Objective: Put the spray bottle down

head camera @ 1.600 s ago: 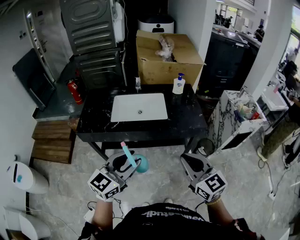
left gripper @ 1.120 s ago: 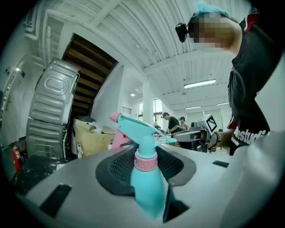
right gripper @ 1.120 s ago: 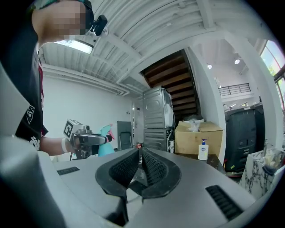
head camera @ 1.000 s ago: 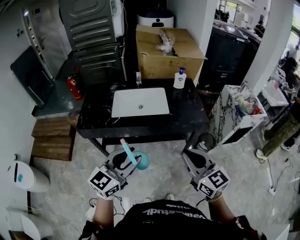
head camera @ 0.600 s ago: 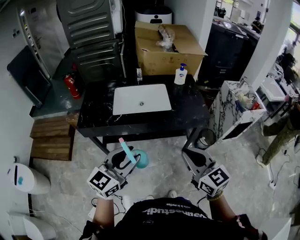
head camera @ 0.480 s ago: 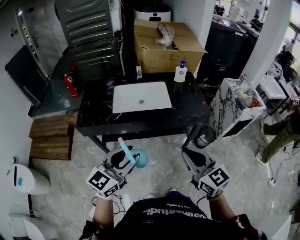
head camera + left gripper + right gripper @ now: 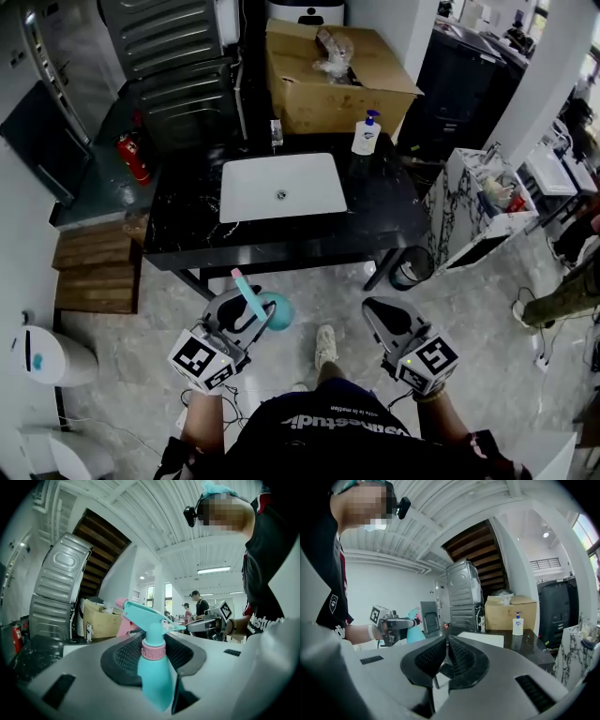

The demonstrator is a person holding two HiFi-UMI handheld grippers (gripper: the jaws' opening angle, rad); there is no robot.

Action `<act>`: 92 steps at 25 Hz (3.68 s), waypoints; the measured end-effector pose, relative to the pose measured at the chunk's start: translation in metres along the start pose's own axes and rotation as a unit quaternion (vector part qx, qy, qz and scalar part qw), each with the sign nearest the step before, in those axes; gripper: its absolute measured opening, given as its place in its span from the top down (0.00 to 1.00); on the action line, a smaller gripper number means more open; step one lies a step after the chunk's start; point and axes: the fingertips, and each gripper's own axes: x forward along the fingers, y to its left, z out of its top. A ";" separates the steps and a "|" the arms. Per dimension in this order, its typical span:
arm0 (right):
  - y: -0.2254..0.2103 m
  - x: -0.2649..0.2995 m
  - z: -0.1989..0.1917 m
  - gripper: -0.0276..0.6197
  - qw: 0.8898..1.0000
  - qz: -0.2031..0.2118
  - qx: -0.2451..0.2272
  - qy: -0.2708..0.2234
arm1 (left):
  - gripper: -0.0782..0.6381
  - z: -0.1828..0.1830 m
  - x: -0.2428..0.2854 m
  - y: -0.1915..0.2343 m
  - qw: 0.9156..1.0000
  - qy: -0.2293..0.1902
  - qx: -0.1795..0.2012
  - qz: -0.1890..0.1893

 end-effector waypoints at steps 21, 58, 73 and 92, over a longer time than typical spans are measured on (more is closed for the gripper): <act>-0.216 0.167 0.052 0.89 0.996 0.089 0.012 -0.029 | 0.67 0.024 0.191 0.178 0.993 0.041 0.045 0.099; -0.274 0.429 0.063 0.89 0.999 0.010 0.015 0.049 | 0.67 -0.090 0.389 0.593 0.989 0.065 0.041 0.126; -0.269 0.428 0.055 0.89 0.998 0.011 0.019 0.060 | 0.67 -0.112 0.399 0.603 0.988 0.065 -0.001 0.142; -0.253 0.422 0.066 0.89 0.999 0.029 0.015 0.043 | 0.53 -0.119 0.378 0.603 0.984 0.115 0.014 0.135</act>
